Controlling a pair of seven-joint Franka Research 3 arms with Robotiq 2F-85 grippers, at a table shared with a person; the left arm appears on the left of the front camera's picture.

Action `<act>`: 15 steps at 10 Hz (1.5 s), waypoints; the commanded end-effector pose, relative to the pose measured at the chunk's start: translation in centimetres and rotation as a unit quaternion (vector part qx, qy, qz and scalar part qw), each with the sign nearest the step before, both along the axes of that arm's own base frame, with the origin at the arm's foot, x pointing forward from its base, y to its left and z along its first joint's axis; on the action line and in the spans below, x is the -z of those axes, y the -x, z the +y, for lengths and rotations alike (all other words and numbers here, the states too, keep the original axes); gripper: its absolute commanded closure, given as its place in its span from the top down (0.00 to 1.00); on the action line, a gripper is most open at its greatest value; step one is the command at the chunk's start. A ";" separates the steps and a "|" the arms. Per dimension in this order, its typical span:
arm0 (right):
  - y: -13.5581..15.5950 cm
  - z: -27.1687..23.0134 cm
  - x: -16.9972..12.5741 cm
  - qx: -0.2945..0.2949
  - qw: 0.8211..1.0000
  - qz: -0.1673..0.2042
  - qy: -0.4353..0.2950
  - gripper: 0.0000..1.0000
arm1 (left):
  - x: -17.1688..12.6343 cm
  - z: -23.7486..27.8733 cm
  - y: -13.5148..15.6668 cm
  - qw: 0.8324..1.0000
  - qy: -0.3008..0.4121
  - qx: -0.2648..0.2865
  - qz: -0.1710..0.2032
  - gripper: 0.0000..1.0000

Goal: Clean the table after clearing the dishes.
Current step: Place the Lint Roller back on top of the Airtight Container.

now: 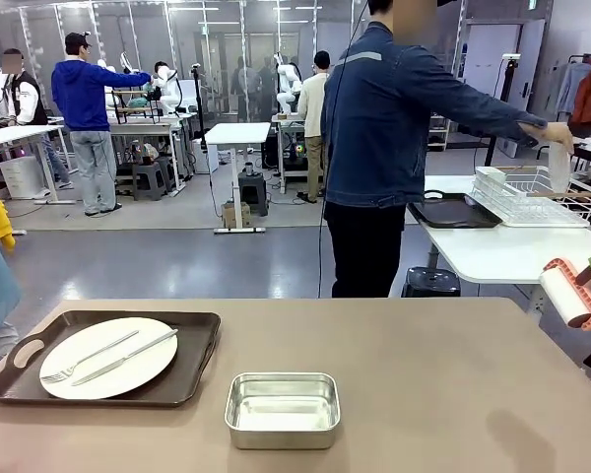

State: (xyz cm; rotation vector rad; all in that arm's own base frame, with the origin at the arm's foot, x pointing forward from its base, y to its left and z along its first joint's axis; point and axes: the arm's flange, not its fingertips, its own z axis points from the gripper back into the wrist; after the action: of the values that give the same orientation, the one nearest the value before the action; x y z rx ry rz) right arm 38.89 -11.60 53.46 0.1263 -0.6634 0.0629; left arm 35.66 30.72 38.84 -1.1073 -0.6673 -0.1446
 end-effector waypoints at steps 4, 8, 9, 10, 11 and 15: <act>0.0 0.0 0.0 0.000 1.000 0.000 0.000 0.21 | -0.2 0.2 0.3 1.000 -0.002 0.000 0.000 1.00; 5.0 13.7 -8.2 -0.257 0.950 -0.146 0.104 0.21 | -0.2 0.2 0.3 1.000 -0.002 0.000 0.000 1.00; 5.9 17.2 -9.0 -0.317 0.929 -0.159 0.108 0.21 | -0.2 0.2 0.3 1.000 -0.002 0.000 0.000 1.00; 6.6 21.2 -9.4 -0.385 0.902 -0.167 0.098 0.21 | -0.2 0.2 0.3 1.000 -0.002 0.000 0.000 1.00; 6.3 24.6 -9.0 -0.441 0.877 -0.151 0.113 0.21 | -0.2 0.2 0.3 1.000 -0.002 0.000 0.000 1.00; 4.5 36.8 -7.1 -0.606 0.773 -0.068 0.176 0.21 | -0.2 0.2 0.3 1.000 -0.002 0.000 0.000 1.00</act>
State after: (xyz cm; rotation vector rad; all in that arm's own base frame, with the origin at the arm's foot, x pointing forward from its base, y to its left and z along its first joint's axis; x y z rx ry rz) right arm 32.06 24.40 59.50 0.1954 -0.6616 1.3748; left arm 35.65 30.74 38.84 -1.1071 -0.6676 -0.1441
